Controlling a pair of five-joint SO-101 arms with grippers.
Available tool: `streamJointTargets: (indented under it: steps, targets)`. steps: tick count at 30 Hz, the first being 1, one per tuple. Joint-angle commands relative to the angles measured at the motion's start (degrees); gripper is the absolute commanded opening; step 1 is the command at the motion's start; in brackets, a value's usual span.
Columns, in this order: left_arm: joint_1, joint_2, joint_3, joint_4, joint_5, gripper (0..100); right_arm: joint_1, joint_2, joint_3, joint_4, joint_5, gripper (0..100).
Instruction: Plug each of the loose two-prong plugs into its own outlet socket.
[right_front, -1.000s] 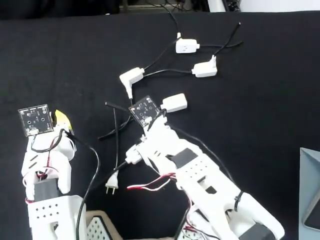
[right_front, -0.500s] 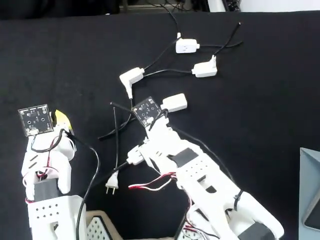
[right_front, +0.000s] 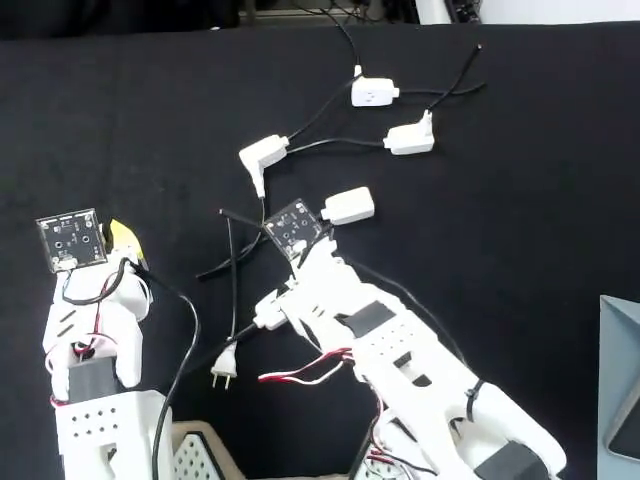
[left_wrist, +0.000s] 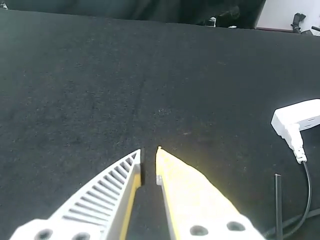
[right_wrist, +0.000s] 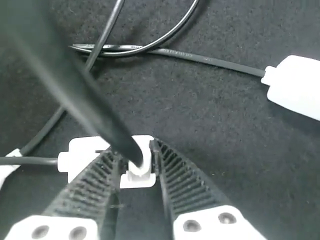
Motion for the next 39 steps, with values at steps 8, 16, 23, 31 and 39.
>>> streamJointTargets:
  steps: [8,16,23,31,39]
  targets:
    - [-0.6,-0.5,-0.4,-1.2,0.3,6,0.9,12.4,-6.5,3.8,1.4,1.1]
    - [-0.6,-0.5,-0.4,-1.2,0.3,6,0.6,10.2,-5.1,4.3,3.0,1.1]
    - [-0.6,-0.5,-0.4,-1.2,0.3,6,0.7,11.2,-6.2,7.7,3.3,1.1]
    - [-0.5,-0.5,-0.4,-1.2,0.3,6,0.7,5.3,-8.7,11.3,2.8,9.3]
    - [-0.4,-0.5,-0.4,-1.2,0.2,6,0.6,-3.3,-9.1,14.7,-1.9,9.9]
